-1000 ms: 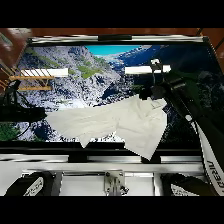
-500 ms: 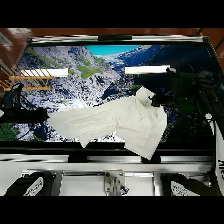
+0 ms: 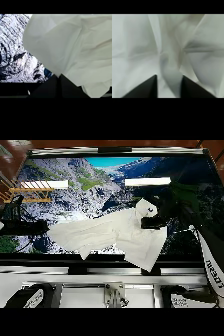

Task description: Fold the shirts.

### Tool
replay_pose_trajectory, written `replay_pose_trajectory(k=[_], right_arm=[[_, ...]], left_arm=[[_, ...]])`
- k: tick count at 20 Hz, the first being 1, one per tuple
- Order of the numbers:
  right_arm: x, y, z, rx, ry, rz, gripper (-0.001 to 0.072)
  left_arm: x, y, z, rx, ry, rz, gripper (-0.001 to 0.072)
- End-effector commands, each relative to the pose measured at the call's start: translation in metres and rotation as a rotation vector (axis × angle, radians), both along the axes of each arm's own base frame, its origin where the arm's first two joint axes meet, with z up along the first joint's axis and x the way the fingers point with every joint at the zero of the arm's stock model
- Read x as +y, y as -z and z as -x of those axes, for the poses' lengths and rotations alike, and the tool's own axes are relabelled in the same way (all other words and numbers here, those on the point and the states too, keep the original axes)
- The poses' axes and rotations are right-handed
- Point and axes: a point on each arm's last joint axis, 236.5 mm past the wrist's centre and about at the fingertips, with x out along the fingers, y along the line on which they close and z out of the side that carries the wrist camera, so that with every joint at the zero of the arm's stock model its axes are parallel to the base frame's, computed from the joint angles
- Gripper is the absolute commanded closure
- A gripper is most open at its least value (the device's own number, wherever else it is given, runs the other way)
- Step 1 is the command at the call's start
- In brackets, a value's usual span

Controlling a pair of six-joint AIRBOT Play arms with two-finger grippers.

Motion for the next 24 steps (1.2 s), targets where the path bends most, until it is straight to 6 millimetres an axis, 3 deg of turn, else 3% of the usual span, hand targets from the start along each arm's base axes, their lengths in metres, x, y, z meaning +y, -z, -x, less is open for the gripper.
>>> replay_pose_trajectory(k=[1,3,4,5,7,9,11,13,15,17,19,22,24], right_arm=[[0.004,0.005,-0.006,-0.023,-0.012,0.007,0.0657],[0.004,-0.010,-0.010,-0.048,-0.052,0.008,0.0665],[0.005,-0.027,-0.018,-0.095,-0.068,0.005,0.0665],[0.006,-0.051,-0.029,-0.166,-0.075,0.005,0.0665],[0.007,-0.128,-0.058,-0.385,-0.096,0.004,0.0665],[0.007,-0.246,-0.081,-0.715,-0.099,-0.002,0.0665],[-0.009,-0.394,-0.080,-1.131,-0.028,0.017,0.0665],[-0.033,-0.532,-0.036,-1.527,0.065,0.038,0.0665],[-0.044,-0.613,0.023,-1.756,0.128,-0.006,0.0665],[-0.050,-0.656,0.073,-1.861,0.179,-0.087,0.0665],[-0.055,-0.680,0.109,-1.925,0.204,-0.135,0.0665],[-0.058,-0.689,0.141,-1.960,0.202,-0.141,0.0664],[-0.056,-0.682,0.148,-1.927,0.181,-0.129,0.0664]], left_arm=[[0.000,0.000,0.000,0.000,0.000,0.000,0.0679],[0.000,-0.004,-0.002,-0.011,0.001,-0.003,0.0680],[0.001,-0.013,-0.007,-0.034,0.001,-0.005,0.0680],[0.002,-0.030,-0.016,-0.081,0.000,-0.011,0.0680],[0.006,-0.088,-0.042,-0.243,0.005,-0.038,0.0680],[0.013,-0.186,-0.065,-0.485,-0.003,-0.083,0.0680],[0.017,-0.296,-0.066,-0.745,-0.021,-0.122,0.0680],[0.014,-0.407,-0.037,-1.010,-0.037,-0.142,0.0680],[0.009,-0.485,0.007,-1.199,-0.058,-0.126,0.0679],[-0.002,-0.537,0.054,-1.331,-0.086,-0.024,0.0679],[-0.020,-0.566,0.095,-1.430,-0.052,0.065,0.0679],[-0.013,-0.576,0.129,-1.498,-0.068,-0.020,0.0679],[0.003,-0.568,0.132,-1.471,-0.115,-0.110,0.0679]])
